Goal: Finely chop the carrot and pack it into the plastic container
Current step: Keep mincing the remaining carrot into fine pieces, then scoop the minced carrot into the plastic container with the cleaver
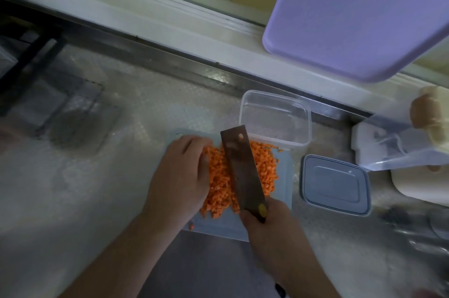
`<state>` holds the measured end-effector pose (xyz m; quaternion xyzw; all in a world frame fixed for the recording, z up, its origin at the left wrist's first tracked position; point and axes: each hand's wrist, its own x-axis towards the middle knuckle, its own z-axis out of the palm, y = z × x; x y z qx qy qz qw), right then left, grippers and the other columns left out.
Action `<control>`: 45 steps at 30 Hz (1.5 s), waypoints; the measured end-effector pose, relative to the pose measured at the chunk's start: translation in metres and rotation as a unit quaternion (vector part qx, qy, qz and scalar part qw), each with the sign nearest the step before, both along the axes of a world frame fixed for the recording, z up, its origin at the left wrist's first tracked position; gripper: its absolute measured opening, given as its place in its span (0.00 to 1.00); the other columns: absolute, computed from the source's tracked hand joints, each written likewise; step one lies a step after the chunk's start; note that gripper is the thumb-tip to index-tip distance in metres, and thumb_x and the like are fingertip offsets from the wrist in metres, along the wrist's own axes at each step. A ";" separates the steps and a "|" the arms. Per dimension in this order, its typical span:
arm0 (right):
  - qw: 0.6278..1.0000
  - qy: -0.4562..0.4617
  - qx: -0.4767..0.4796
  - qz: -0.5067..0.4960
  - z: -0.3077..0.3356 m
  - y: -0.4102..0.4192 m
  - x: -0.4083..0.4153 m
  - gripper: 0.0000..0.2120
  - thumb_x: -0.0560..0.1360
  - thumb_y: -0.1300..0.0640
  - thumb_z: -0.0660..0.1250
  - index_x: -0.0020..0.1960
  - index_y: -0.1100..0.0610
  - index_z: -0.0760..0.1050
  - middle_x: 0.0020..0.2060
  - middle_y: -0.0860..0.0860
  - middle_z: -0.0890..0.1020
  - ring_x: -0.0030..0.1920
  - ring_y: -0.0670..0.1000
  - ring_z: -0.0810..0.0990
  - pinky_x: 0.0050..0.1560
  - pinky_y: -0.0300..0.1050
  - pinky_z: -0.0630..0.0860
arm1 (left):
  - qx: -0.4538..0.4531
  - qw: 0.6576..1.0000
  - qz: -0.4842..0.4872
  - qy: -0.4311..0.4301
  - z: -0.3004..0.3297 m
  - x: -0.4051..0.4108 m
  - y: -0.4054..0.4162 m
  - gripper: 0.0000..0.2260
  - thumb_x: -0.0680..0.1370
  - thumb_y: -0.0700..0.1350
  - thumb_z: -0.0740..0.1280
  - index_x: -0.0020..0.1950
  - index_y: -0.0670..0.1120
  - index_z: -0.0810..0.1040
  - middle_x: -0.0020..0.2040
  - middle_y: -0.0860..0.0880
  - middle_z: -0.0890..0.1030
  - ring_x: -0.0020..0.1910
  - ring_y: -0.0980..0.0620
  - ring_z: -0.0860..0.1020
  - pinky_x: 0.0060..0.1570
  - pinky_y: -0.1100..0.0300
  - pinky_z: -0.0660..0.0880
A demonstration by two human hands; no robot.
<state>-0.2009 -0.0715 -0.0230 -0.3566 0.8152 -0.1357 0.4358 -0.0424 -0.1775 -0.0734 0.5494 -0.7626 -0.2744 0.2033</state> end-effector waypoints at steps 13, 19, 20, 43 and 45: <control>0.995 0.094 0.013 0.006 0.007 0.031 -0.039 0.13 0.80 0.51 0.66 0.39 0.54 0.71 0.31 0.50 0.76 0.33 0.45 0.75 0.29 0.37 0.65 | -0.009 0.993 -0.110 -0.041 -0.017 0.003 -0.013 0.15 0.87 0.46 0.59 0.68 0.45 0.81 0.64 0.54 0.76 0.66 0.55 0.72 0.68 0.70 0.62; 0.997 0.064 0.025 -0.019 0.010 0.048 -0.048 0.10 0.79 0.53 0.67 0.39 0.49 0.75 0.32 0.50 0.80 0.35 0.42 0.78 0.33 0.36 0.72 | -0.016 0.988 -0.148 -0.036 -0.017 0.027 0.004 0.16 0.87 0.48 0.59 0.71 0.48 0.80 0.69 0.56 0.75 0.70 0.60 0.71 0.70 0.75 0.60; 0.998 0.057 0.025 -0.024 0.011 0.050 -0.050 0.09 0.78 0.54 0.67 0.39 0.48 0.75 0.32 0.49 0.80 0.36 0.41 0.78 0.34 0.36 0.72 | -0.012 0.987 -0.157 -0.039 -0.017 0.031 0.005 0.17 0.87 0.50 0.58 0.72 0.49 0.79 0.70 0.57 0.74 0.71 0.61 0.70 0.71 0.73 0.62; 0.955 -0.181 -0.079 -0.221 -0.010 0.090 -0.082 0.15 0.84 0.58 0.61 0.39 0.53 0.75 0.26 0.61 0.76 0.22 0.53 0.66 0.26 0.47 0.66 | -0.014 0.952 -0.241 -0.190 -0.019 -0.044 0.043 0.30 0.85 0.67 0.47 0.85 0.59 0.52 0.85 0.57 0.52 0.84 0.56 0.45 0.84 0.47 0.46; 0.958 -0.181 -0.073 -0.210 -0.015 0.089 -0.079 0.16 0.84 0.58 0.61 0.39 0.52 0.77 0.26 0.60 0.77 0.22 0.54 0.66 0.25 0.47 0.67 | -0.014 0.951 -0.251 -0.179 -0.020 -0.040 0.041 0.28 0.85 0.65 0.48 0.85 0.58 0.55 0.84 0.57 0.55 0.84 0.57 0.46 0.84 0.49 0.47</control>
